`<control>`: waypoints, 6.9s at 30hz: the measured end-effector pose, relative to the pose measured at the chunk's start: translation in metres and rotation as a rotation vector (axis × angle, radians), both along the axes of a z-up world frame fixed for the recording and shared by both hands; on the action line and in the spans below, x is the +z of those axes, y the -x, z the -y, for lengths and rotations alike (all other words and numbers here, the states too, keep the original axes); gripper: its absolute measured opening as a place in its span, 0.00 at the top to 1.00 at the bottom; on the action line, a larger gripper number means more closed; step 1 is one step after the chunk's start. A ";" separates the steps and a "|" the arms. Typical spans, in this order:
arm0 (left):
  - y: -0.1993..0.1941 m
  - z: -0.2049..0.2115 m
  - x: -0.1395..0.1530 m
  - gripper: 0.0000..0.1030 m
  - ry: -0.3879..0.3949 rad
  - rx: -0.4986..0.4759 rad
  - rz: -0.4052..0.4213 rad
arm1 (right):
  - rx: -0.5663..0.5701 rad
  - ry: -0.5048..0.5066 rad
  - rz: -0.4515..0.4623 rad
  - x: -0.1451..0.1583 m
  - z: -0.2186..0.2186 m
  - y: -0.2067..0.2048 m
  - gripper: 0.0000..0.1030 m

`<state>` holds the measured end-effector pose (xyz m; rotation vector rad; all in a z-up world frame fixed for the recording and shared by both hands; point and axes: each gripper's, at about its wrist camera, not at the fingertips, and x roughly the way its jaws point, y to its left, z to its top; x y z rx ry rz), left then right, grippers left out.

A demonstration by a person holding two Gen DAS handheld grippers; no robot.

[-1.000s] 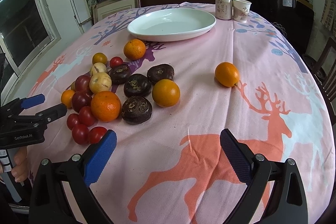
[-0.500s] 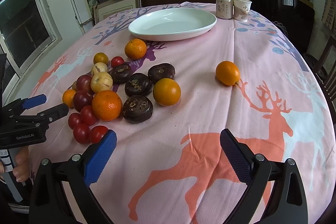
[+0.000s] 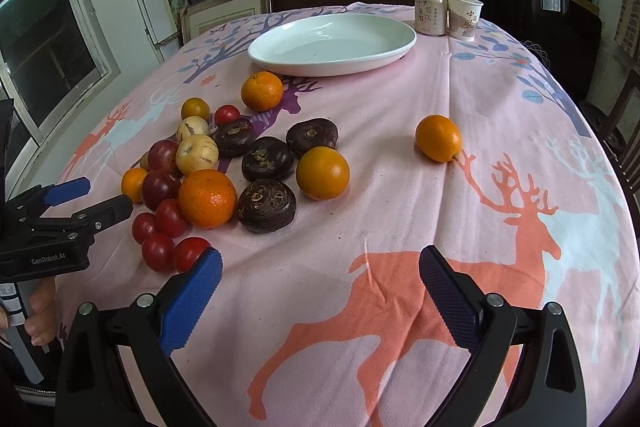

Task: Organize fruits

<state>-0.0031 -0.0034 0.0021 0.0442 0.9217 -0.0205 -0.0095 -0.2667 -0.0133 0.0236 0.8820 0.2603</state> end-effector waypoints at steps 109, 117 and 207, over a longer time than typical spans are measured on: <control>-0.079 -0.013 0.009 0.17 0.016 -0.120 0.008 | 0.295 0.050 0.001 0.011 -0.008 -0.048 0.45; -0.046 -0.038 0.002 0.17 0.033 -0.077 0.010 | 0.172 0.046 -0.021 -0.002 0.001 -0.070 0.47; -0.068 -0.040 0.003 0.19 0.032 -0.077 -0.003 | -0.040 0.058 0.015 -0.007 0.060 -0.114 0.63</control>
